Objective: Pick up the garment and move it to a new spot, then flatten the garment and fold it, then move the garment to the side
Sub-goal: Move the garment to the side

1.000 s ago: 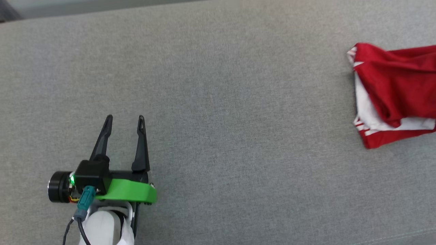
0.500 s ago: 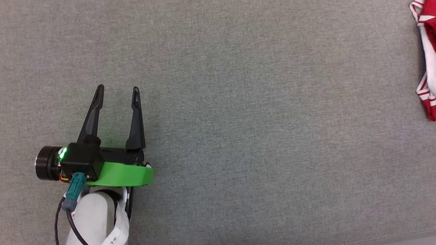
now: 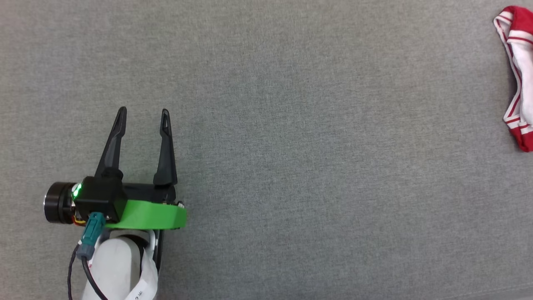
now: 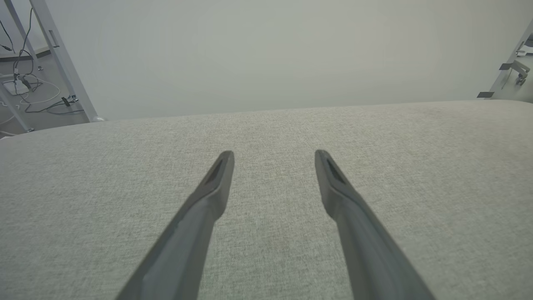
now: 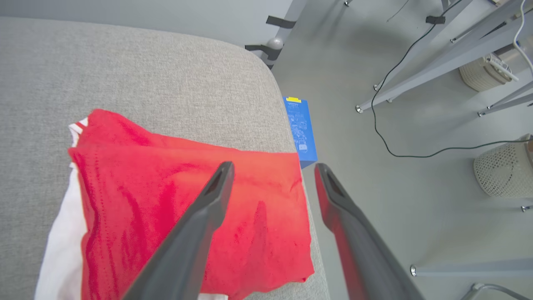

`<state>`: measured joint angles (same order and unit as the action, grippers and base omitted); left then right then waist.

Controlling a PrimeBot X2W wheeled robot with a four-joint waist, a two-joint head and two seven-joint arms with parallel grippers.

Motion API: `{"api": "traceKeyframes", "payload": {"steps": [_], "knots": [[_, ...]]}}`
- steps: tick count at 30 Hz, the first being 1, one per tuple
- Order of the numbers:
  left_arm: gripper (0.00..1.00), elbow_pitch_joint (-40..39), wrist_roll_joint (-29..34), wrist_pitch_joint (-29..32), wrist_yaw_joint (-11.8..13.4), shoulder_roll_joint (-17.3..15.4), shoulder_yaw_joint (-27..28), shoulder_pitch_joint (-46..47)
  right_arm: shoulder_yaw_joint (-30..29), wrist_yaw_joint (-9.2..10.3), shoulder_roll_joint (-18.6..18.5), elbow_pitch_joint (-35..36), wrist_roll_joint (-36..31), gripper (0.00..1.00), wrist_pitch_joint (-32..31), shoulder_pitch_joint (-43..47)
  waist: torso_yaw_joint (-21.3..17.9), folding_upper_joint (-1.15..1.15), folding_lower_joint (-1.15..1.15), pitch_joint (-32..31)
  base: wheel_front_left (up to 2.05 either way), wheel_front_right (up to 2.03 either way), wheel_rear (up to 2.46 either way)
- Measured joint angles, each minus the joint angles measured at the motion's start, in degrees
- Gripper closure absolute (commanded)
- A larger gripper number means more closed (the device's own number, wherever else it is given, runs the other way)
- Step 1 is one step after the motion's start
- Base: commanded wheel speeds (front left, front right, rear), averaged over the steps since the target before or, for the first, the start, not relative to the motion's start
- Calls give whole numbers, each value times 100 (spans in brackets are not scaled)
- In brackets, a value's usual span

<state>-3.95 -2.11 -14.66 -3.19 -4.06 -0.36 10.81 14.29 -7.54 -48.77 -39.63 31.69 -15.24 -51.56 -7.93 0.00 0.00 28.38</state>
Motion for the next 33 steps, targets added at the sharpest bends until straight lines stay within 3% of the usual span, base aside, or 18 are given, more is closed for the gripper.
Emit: {"api": "traceKeyframes", "payload": {"steps": [6, 12, 17, 23, 28, 33], "knots": [[0, 127, -56, 0, 41, 30, -47, -290, -205, 1, 77, 444, -501, 0, 1147, 154, 47, 0, 0, -419, 0, 0, 0], [0, 190, -141, 0, 76, 51, -76, -527, -759, 1, 531, 1021, -1179, 0, 2301, 565, 172, 0, -1, -882, 0, 0, 0], [0, 300, -200, 0, 91, 66, -97, -693, -1140, 1, 1195, 1625, -1655, 0, 2822, 1195, 377, 0, -1, -1226, 0, 0, 0], [0, 452, -202, -1, 91, 71, -84, -796, -1472, 1, 2202, 2508, -2305, 0, 2973, 2037, 630, 0, -1, -1577, 0, 0, 0], [0, 536, -202, 0, 91, 78, -88, -899, -1679, 1, 3145, 3331, -2516, 0, 2994, 2902, 805, 0, -1, -1855, 0, 0, 0], [0, 612, -202, 0, 91, 83, -86, -961, -1663, 1, 3710, 3624, -2547, 0, 2996, 3722, 926, 0, -1, -2070, 0, 0, 0]]}}
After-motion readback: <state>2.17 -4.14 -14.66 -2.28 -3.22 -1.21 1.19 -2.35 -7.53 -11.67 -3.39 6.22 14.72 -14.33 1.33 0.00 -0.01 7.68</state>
